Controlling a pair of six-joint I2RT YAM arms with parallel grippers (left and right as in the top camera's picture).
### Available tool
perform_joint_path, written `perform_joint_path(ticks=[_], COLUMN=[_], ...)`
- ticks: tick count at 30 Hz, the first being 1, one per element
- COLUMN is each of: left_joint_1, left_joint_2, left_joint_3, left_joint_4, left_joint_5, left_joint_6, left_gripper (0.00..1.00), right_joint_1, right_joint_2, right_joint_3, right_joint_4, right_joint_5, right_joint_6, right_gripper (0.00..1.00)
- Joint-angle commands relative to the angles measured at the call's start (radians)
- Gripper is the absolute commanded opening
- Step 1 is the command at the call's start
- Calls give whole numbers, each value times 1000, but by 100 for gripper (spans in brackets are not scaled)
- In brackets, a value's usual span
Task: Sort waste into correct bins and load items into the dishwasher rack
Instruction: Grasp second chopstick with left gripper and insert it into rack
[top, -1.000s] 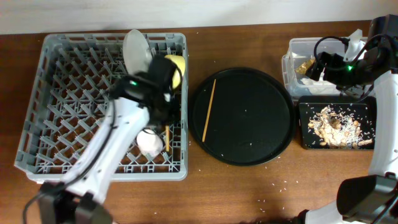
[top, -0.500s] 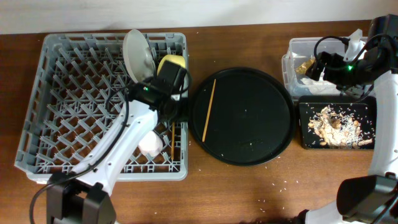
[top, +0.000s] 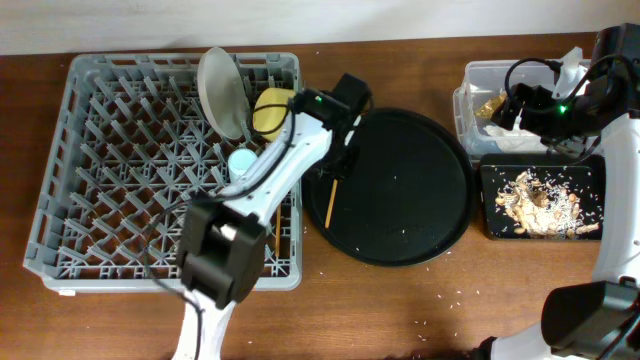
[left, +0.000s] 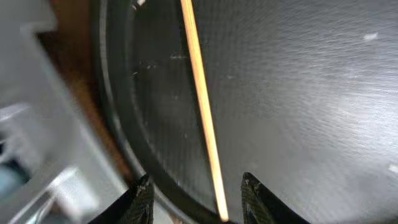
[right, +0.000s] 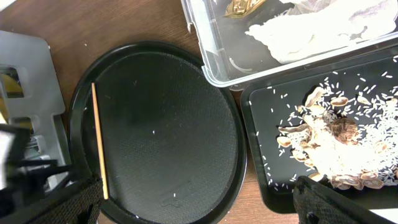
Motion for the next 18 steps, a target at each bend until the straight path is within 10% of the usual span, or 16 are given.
perform_joint_path(ticks=[1, 10, 14, 18], left_joint_1=[-13, -27, -27, -27], left_joint_2=[76, 193, 196, 196], left_joint_3=[18, 16, 16, 79], left_joint_4=[38, 50, 46, -24], left_joint_5=[-10, -9, -10, -10], left_joint_6=[99, 126, 126, 120], left_gripper=[45, 40, 0, 0], right_joint_1=[0, 0, 0, 0], right_joint_2=[3, 3, 3, 3], right_joint_3=[0, 0, 0, 0], right_joint_4=[0, 0, 0, 0], right_joint_5=[9, 9, 8, 9], right_joint_6=[-1, -1, -1, -1], right_gripper=[99, 98, 98, 99])
